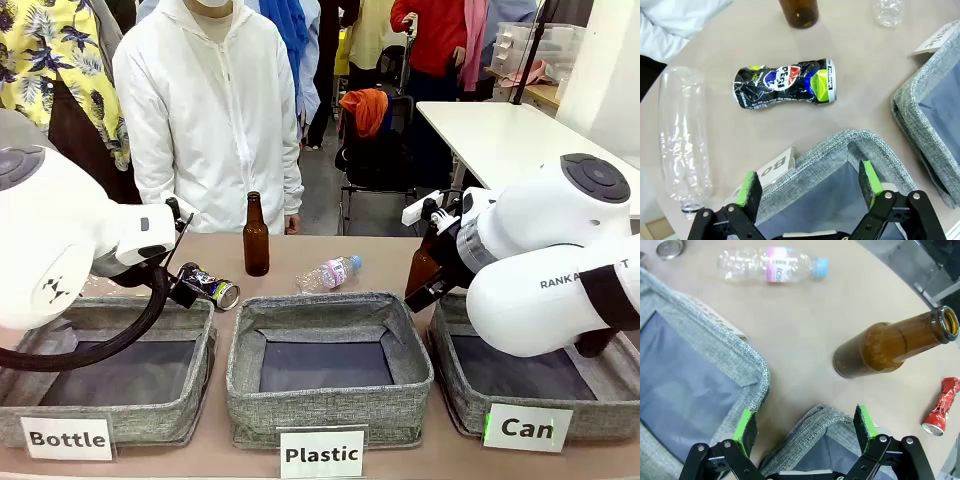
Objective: Sort the can waste into the basket.
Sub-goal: Pick up the can waste from the table and place it in the right Fabric basket.
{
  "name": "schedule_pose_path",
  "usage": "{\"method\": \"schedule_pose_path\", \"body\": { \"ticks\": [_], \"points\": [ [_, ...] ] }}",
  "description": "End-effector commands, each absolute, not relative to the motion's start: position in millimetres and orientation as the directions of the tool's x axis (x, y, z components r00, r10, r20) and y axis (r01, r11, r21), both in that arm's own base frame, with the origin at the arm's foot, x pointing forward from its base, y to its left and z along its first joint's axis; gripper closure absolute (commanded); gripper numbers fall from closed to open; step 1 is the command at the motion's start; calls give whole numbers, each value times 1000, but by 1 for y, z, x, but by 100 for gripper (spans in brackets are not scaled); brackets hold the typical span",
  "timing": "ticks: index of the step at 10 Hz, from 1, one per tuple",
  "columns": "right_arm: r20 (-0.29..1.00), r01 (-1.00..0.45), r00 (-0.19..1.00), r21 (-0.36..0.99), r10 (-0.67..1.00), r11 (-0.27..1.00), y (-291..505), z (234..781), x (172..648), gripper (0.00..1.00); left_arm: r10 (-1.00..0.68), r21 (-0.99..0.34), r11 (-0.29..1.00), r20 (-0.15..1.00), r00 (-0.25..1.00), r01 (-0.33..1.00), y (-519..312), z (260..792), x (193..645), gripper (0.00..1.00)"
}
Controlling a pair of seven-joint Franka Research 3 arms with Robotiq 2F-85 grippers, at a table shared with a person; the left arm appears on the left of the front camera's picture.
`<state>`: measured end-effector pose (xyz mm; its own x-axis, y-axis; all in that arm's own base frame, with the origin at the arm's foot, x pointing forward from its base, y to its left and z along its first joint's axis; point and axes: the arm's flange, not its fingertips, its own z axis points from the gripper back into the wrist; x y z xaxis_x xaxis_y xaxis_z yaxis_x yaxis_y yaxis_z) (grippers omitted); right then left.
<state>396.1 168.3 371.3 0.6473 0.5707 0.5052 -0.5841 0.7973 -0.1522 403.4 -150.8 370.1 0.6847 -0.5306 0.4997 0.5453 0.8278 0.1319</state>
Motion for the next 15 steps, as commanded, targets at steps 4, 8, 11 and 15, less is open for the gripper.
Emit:
{"method": "schedule_pose_path", "body": {
  "ticks": [4, 8, 11, 15],
  "points": [
    [505, -584, 647, -152, 571, 797, 168, 371, 396, 0, -531, 132, 828, 500, 685, 545, -151, 370, 403, 0],
    [505, -584, 647, -152, 571, 797, 168, 371, 396, 0, -531, 132, 828, 500, 685, 545, -151, 370, 403, 0],
    [505, -584, 647, -152, 571, 797, 168, 371, 396, 0, -531, 132, 828, 500, 685, 545, -151, 370, 403, 0],
    [505, -584, 647, -152, 571, 797, 168, 371, 396, 0, -531, 132, 828, 500, 685, 545, -151, 370, 403, 0]
  ]
}}
